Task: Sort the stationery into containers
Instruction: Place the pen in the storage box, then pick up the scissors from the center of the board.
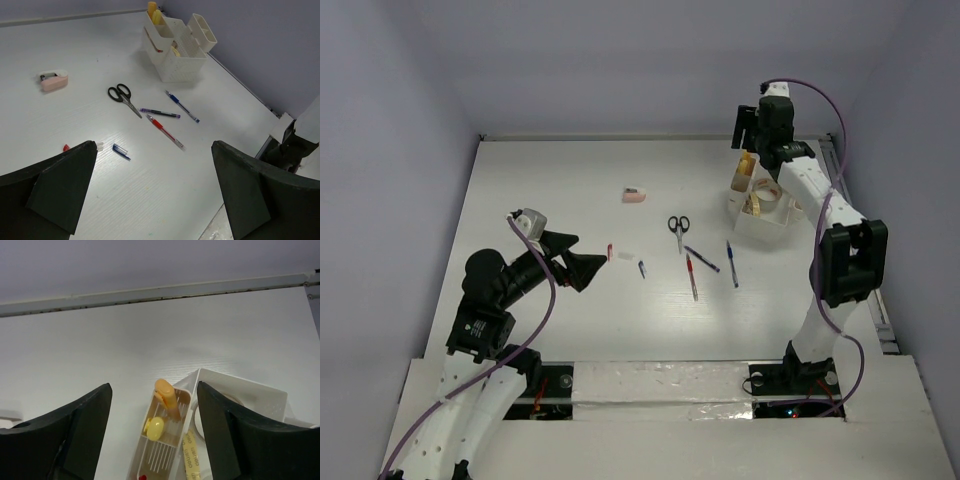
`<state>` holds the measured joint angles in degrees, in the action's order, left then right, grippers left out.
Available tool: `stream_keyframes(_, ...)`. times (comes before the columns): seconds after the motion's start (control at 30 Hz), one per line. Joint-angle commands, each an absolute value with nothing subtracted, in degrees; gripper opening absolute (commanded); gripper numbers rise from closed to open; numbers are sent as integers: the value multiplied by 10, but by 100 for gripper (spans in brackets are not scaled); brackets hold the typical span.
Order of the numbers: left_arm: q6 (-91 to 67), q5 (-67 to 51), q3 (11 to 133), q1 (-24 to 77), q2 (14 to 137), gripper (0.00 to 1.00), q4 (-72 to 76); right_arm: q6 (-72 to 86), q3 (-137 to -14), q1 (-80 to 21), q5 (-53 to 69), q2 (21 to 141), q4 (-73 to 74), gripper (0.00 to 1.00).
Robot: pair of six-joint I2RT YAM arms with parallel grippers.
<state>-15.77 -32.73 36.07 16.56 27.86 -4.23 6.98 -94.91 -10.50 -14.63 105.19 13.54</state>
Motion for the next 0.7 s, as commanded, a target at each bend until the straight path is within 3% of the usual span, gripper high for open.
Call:
stream_keyframes(0.0, -162, -327, 356, 169, 271, 99, -23, 76, -962, -117, -127, 1002, 136, 75)
stream_keyframes(0.13, -163, -327, 356, 169, 269, 99, -23, 111, -902, -138, -75, 931, 122, 71)
stream_keyframes(0.23, -163, -327, 355, 169, 268, 99, -23, 141, -829, -170, -24, 897, 105, 36)
stream_keyframes(0.27, -163, -327, 355, 169, 267, 99, -23, 148, -812, -179, -15, 883, 105, 11)
stream_keyframes(0.33, -163, -328, 354, 169, 266, 99, -22, 157, -768, -208, -4, 876, 105, 2)
stream_keyframes(0.53, -163, -333, 353, 169, 262, 99, -20, 160, -722, -257, 28, 914, 127, 0)
stream_keyframes(0.67, -163, -334, 352, 169, 260, 99, -20, 160, -737, -257, 50, 965, 148, 34)
